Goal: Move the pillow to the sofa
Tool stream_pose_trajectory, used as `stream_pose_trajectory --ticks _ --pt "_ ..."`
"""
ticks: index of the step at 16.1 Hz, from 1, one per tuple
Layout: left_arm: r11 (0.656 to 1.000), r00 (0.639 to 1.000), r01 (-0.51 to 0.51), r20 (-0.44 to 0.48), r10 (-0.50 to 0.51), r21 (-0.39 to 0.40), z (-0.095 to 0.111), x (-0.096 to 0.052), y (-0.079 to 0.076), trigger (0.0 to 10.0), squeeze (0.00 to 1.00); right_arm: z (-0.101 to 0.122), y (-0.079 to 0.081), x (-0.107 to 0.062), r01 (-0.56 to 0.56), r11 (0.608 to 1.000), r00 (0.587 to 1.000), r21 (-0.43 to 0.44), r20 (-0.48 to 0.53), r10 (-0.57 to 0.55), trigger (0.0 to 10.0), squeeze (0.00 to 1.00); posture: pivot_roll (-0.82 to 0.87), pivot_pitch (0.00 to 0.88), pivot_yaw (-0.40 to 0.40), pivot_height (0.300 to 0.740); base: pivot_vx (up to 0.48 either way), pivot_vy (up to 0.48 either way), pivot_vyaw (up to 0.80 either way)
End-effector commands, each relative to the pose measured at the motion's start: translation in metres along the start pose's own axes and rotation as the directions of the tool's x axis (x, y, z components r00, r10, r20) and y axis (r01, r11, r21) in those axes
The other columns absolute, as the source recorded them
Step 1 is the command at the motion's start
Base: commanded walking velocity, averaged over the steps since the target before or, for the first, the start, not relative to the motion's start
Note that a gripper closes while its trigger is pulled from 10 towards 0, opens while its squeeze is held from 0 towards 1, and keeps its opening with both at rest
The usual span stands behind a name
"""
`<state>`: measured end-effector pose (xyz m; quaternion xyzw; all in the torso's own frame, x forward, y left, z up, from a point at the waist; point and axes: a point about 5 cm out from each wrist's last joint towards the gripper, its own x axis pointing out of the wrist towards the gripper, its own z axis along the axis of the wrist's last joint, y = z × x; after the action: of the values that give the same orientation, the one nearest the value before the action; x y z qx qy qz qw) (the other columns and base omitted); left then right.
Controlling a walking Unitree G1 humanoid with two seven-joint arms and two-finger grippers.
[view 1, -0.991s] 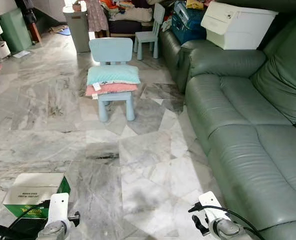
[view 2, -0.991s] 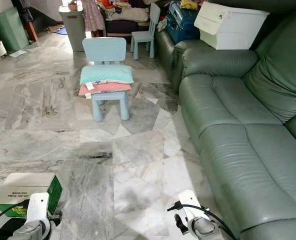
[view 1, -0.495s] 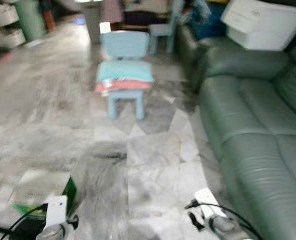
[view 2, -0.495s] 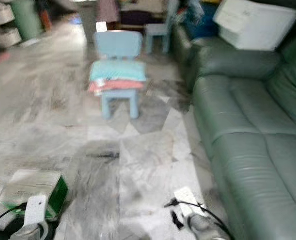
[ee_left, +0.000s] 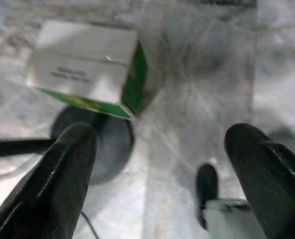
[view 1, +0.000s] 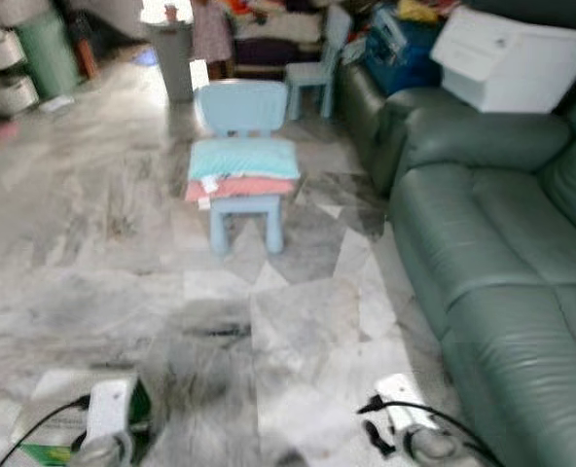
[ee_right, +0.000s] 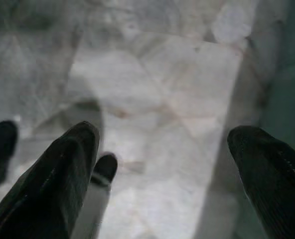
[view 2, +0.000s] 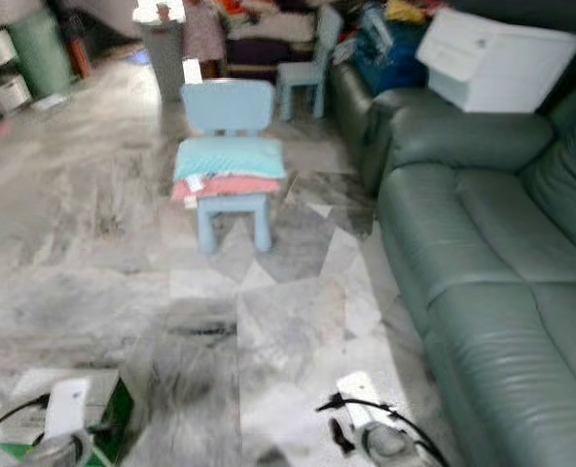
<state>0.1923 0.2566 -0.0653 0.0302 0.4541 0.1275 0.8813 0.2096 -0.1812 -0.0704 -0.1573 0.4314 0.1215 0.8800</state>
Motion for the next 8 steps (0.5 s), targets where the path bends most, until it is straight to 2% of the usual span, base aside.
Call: stream_pose_trajectory --ticks 1,8 --pt "1.0 1.0 0.022 0.021 -0.023 0.004 0.0081 0.0011 -0.0089 10.0 0.0 -0.001 -0.0137 -0.002 0.036 0.999 0.999 -0.003 -0.004 -0.036 10.0 0.0 -0.15 0.0 -0.01 0.74 0.424 0.0 0.0" --pt "1.0 1.0 0.027 0.012 -0.027 0.015 0.0045 0.0007 -0.0114 10.0 0.0 0.0 -0.0138 -0.0019 0.034 0.999 0.999 0.002 0.003 -0.034 10.0 0.0 -0.15 0.0 -0.008 0.74 0.436 0.0 0.0"
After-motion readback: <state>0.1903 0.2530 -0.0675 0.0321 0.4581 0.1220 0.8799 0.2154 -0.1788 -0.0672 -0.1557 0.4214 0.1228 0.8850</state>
